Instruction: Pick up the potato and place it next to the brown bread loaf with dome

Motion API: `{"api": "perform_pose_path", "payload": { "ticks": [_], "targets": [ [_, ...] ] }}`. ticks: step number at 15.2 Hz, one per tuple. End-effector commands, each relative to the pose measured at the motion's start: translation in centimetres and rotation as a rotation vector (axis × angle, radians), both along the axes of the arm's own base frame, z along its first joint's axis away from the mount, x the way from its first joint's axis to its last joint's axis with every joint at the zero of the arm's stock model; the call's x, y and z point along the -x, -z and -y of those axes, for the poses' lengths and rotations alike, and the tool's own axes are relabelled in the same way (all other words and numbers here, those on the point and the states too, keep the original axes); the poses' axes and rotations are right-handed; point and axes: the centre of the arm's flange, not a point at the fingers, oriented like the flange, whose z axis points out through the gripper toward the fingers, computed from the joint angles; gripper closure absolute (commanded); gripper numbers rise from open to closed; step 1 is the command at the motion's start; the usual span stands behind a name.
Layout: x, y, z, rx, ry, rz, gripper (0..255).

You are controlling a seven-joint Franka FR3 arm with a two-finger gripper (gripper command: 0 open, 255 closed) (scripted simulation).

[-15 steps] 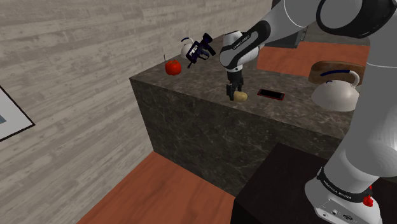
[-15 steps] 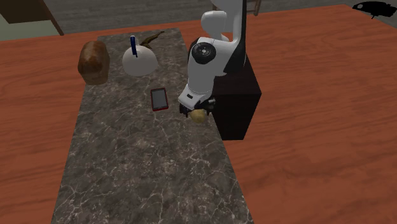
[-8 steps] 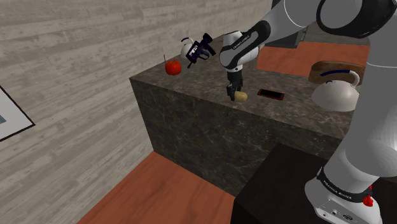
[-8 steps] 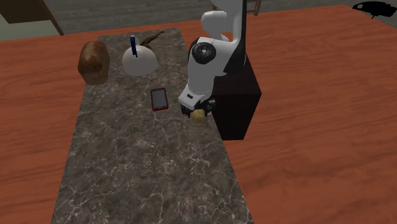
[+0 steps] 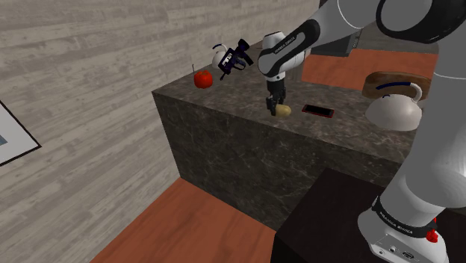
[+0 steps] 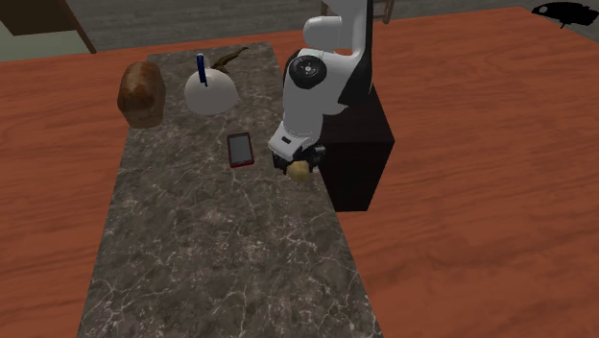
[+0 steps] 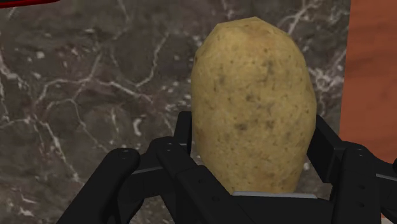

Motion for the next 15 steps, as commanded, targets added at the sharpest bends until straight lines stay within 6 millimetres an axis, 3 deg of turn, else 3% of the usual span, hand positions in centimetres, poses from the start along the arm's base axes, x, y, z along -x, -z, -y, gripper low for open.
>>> {"api": "perform_pose_path", "payload": {
  "ticks": [1, 15],
  "targets": [
    [0.0, -1.0, 0.0, 0.0, 0.0, 0.0, 255],
    [0.0, -8.4, 0.0, 0.0, 0.0, 0.0, 255]
  ]
}}
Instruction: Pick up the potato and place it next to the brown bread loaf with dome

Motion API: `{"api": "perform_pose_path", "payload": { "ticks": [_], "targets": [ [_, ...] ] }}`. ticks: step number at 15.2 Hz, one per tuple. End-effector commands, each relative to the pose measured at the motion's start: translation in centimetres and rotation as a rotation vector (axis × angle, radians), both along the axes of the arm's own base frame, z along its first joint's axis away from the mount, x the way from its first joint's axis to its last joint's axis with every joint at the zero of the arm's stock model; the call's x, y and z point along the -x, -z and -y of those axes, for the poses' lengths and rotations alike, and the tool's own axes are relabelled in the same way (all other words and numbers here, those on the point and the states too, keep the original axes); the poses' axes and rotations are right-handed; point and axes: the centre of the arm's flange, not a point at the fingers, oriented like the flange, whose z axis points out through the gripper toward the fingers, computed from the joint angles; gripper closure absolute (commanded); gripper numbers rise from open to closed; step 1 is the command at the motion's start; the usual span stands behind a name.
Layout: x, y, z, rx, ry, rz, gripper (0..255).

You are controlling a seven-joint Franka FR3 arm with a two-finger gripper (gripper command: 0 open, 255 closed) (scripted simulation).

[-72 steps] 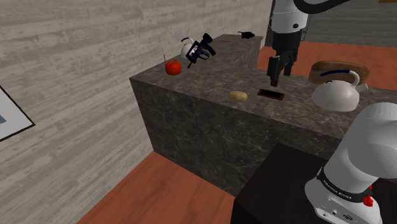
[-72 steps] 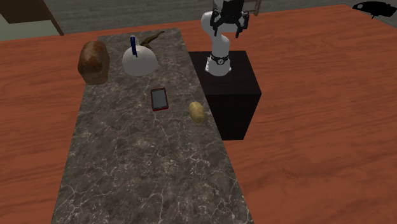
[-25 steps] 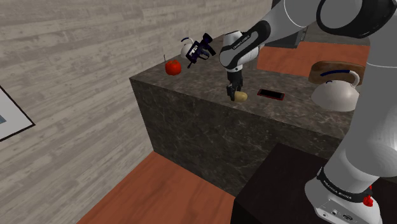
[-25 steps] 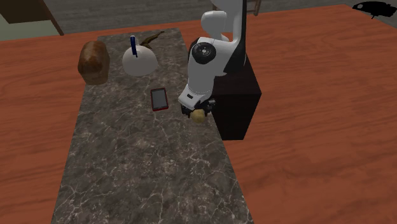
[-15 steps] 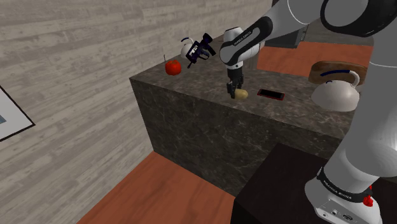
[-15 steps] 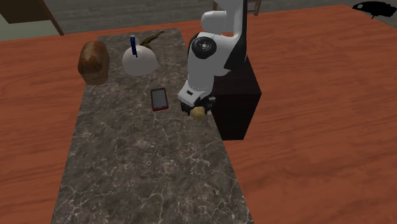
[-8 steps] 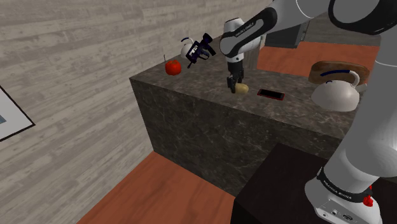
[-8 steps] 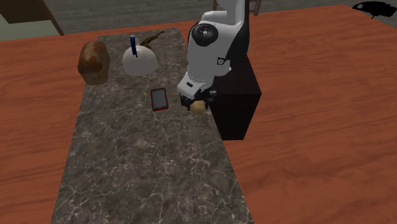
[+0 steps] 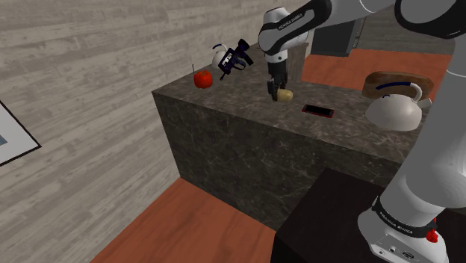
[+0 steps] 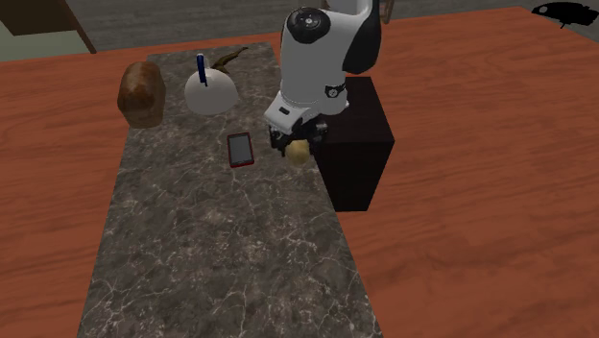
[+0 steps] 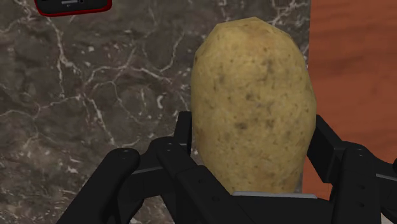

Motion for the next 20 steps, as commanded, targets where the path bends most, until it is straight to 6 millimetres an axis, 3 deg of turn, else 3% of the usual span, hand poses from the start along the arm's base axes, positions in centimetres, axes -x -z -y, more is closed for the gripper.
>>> {"api": "perform_pose_path", "payload": {
  "ticks": [1, 20],
  "targets": [
    [0.0, -1.1, -0.1, 0.0, 0.0, 0.0, 255],
    [0.0, -11.2, -0.1, 0.0, 0.0, 0.0, 255]
  ]
}}
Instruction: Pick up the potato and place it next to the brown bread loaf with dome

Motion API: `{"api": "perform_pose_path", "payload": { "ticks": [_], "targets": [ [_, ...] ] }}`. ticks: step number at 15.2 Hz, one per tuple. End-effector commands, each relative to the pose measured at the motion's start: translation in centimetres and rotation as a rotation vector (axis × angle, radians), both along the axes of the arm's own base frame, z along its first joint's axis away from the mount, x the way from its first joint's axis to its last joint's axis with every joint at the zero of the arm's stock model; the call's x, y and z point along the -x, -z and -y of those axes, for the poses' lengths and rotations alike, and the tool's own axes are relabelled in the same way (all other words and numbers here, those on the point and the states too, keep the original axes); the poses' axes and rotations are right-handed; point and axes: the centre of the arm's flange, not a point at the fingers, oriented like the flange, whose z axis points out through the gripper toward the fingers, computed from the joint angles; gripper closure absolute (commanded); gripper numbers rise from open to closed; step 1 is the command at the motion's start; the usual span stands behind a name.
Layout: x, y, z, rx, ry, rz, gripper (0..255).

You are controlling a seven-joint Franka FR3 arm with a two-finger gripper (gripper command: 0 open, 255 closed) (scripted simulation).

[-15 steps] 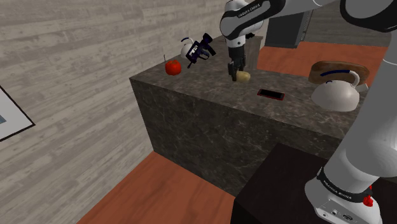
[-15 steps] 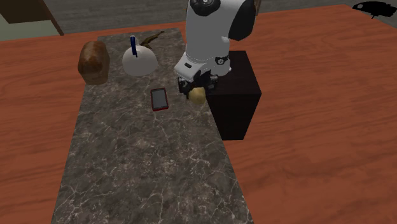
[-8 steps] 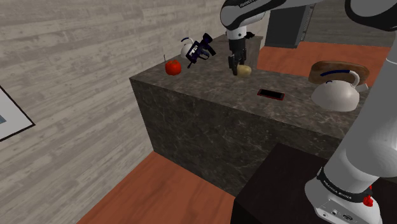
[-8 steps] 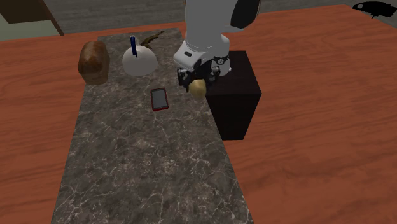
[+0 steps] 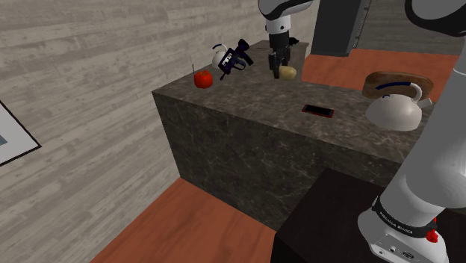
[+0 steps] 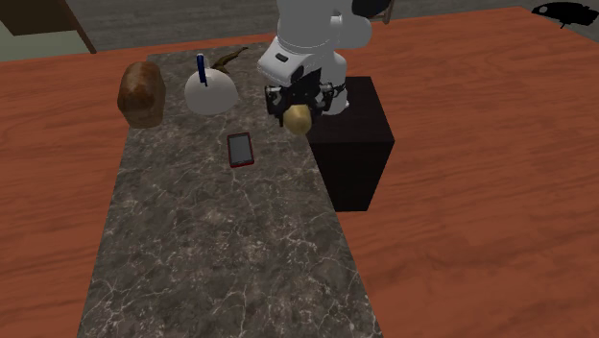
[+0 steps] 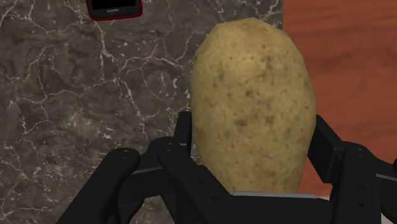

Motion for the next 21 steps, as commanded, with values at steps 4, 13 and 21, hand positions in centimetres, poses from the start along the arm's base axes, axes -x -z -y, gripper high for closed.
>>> {"api": "perform_pose_path", "payload": {
  "ticks": [4, 13, 21],
  "targets": [
    [1.5, -1.4, 2.2, 0.0, 0.0, 0.0, 255],
    [8.2, -1.4, 12.0, 0.0, 0.0, 0.0, 255],
    [14.1, -1.4, 20.8, 0.0, 0.0, 0.0, 255]
  ]
}}
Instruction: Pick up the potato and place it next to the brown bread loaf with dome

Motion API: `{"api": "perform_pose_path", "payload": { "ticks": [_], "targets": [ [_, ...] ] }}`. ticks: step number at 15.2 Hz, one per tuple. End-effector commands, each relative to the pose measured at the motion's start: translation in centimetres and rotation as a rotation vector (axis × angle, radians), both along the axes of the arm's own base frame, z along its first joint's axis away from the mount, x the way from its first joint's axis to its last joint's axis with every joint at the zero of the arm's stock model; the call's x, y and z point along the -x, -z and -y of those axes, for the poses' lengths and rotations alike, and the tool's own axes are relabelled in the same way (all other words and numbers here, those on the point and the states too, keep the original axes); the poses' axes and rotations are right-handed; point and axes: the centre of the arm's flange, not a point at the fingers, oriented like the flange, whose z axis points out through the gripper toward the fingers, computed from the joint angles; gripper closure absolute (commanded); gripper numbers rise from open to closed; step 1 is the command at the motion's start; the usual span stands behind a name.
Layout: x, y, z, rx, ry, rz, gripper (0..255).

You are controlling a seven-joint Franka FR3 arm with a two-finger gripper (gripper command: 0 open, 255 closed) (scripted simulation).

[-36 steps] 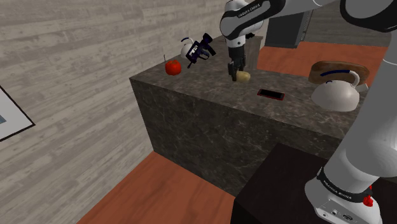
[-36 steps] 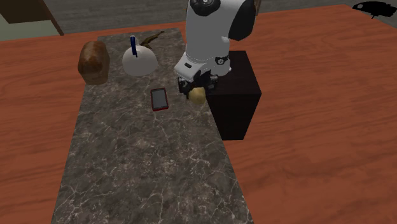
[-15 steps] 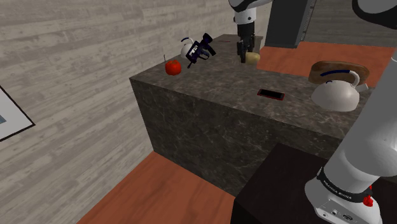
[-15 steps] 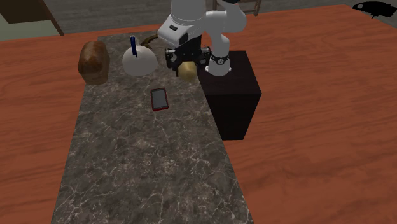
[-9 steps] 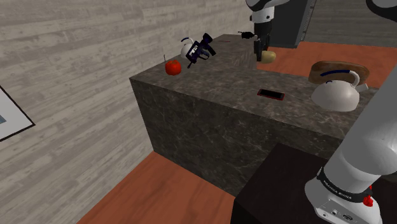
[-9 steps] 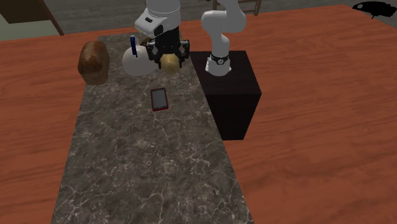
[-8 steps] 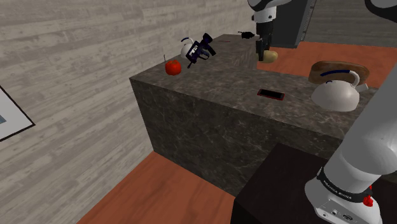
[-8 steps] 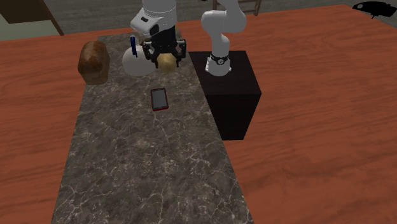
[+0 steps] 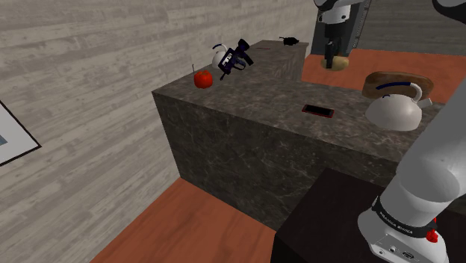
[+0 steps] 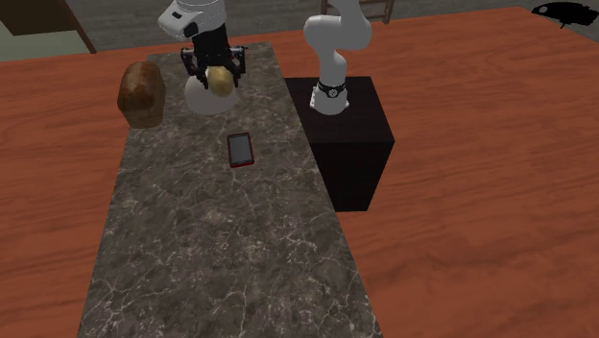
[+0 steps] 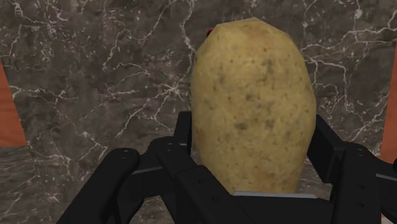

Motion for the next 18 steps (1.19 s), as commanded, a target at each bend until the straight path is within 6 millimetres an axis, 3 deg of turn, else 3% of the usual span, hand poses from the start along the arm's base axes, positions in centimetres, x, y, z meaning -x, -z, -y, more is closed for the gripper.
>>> {"api": "perform_pose_path", "payload": {
  "ticks": [1, 13, 18],
  "targets": [
    [1.5, 0.1, 2.4, 0.0, -0.002, 0.0, 255],
    [10.5, 0.1, 15.8, 0.0, -0.002, 0.0, 255],
    [10.5, 2.8, 15.8, 0.0, -0.002, 0.0, 255]
  ]
}}
